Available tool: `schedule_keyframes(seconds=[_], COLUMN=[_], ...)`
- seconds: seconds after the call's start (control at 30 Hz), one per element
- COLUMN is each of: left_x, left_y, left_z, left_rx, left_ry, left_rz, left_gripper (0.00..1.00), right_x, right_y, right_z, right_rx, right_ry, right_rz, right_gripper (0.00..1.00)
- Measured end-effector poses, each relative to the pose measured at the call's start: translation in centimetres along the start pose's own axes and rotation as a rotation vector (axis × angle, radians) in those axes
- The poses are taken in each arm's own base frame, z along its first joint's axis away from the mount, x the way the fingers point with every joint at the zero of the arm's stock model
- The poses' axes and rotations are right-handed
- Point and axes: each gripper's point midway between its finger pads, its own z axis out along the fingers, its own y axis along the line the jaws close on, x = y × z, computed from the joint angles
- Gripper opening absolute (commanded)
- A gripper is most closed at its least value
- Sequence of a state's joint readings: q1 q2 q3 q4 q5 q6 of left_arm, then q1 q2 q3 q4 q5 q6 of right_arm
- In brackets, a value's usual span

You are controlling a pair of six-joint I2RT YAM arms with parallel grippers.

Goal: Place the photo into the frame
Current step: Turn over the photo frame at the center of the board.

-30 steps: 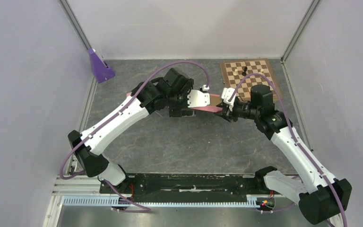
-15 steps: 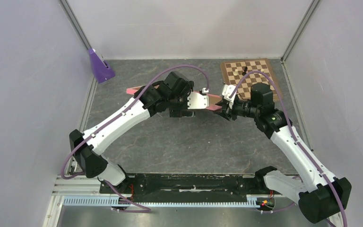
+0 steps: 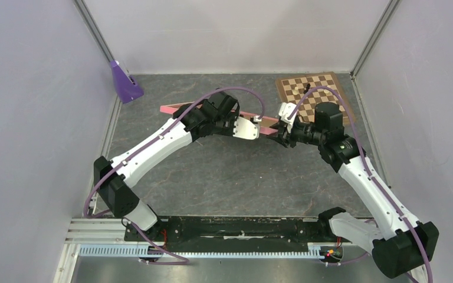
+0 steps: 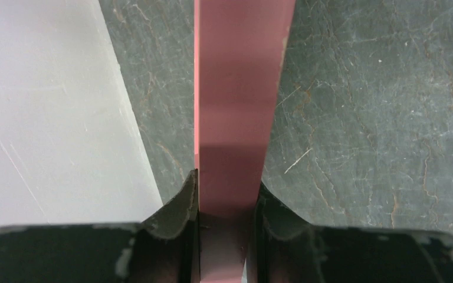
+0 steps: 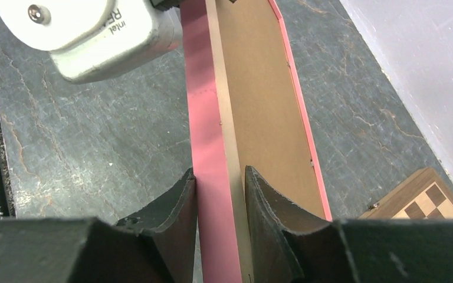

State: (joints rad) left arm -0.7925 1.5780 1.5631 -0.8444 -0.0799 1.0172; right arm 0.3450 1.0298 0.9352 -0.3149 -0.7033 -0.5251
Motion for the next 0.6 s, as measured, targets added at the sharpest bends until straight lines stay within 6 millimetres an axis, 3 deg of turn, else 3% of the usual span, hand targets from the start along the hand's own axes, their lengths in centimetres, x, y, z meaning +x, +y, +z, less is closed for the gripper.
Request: schedule_keyframes(seconds=[0.07,0.27,0.3,0.43,0.6], left_x=[0.0,0.0,0.1,0.3,-0.3], left_y=[-0.1,0.1,0.1,-0.4,-1.4], left_z=[-0.1,-0.7,-0.8,-1.6,-2.9], left_rx=[0.009,0.011,0.010,0.026,0.046], left_ry=[0.009,0.016,0.021,0.053,0.078], left_rz=[0.056,0.055,0.050,0.045,0.057], left_gripper=[0.02,0.02,0.02,0.02,0.02], right_x=[-0.1,-0.8,-1.1,-3.1,-5.4], right_y=[0.0,-0.1,-0.2,-1.0,-1.7], right_z=[-0.1,-0.1,-0.1,-0.3,0.0], right_rx=[-0.001,0.002,0.011,0.039,0.053], right_ry=[0.003,0.010,0.006,-0.015,-0.033], right_rz=[0.001,0.023,0.026,0.001,-0.034], right_gripper=[0.13,0.67,0.72,0.79,0.81])
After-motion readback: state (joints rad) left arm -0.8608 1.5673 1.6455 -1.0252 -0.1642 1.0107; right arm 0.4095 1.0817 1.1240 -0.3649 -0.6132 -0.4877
